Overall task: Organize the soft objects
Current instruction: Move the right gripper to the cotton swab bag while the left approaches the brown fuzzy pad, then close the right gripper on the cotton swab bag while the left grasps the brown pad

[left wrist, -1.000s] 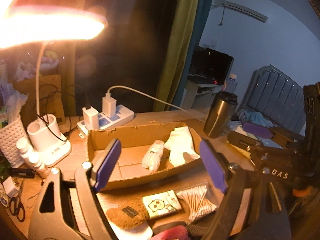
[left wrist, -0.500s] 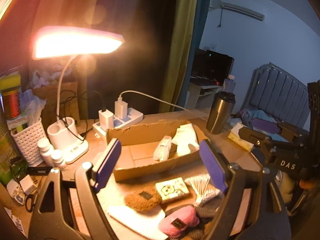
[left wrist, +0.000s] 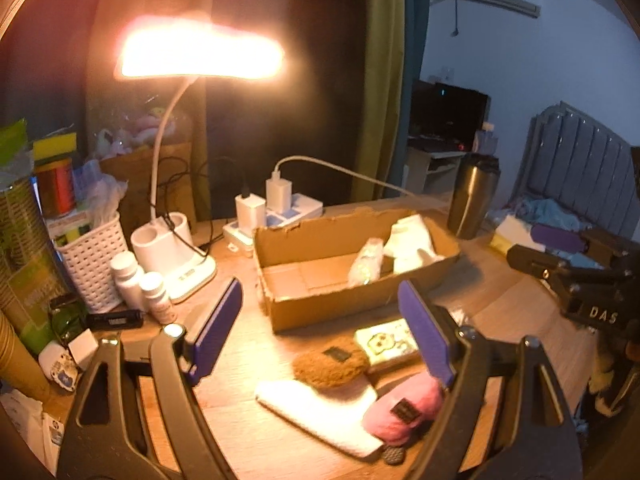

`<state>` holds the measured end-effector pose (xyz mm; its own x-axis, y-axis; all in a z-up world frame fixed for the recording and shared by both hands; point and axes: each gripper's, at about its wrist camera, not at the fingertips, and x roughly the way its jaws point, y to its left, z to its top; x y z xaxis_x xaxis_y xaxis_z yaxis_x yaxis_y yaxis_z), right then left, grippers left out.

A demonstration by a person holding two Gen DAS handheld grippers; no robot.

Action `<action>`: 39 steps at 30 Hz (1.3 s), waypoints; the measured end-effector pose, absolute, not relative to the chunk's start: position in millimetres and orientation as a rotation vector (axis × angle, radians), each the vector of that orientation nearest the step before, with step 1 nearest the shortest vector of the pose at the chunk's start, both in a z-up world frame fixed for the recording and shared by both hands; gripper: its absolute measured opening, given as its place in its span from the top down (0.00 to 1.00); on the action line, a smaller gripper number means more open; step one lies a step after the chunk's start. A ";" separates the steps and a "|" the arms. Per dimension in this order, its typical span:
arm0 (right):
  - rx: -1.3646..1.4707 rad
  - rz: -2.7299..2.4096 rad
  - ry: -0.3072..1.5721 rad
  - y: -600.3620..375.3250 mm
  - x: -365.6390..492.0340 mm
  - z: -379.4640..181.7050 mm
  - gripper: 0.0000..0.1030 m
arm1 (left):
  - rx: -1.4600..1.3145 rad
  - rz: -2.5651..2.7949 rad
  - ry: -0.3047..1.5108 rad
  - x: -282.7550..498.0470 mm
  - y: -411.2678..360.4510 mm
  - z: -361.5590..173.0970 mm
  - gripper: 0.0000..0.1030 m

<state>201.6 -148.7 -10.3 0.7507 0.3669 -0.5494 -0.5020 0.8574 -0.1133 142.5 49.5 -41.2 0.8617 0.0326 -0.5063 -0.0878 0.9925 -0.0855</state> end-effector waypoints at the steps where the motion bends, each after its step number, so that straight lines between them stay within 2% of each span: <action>1: -0.265 0.481 0.545 -148.2 201.5 -13.2 0.41 | -0.107 0.062 0.546 143.4 50.1 -46.5 0.21; 16: -0.257 0.496 0.653 -143.0 211.1 -63.1 0.41 | -0.127 0.052 0.676 151.9 59.6 -92.6 0.21; 33: -0.193 0.538 0.812 -148.5 254.4 -112.7 0.40 | -0.125 0.032 0.809 202.5 49.2 -127.6 0.21; 39: -0.187 0.560 0.851 -140.9 259.6 -125.5 0.32 | -0.164 0.051 0.863 213.4 54.7 -140.5 0.21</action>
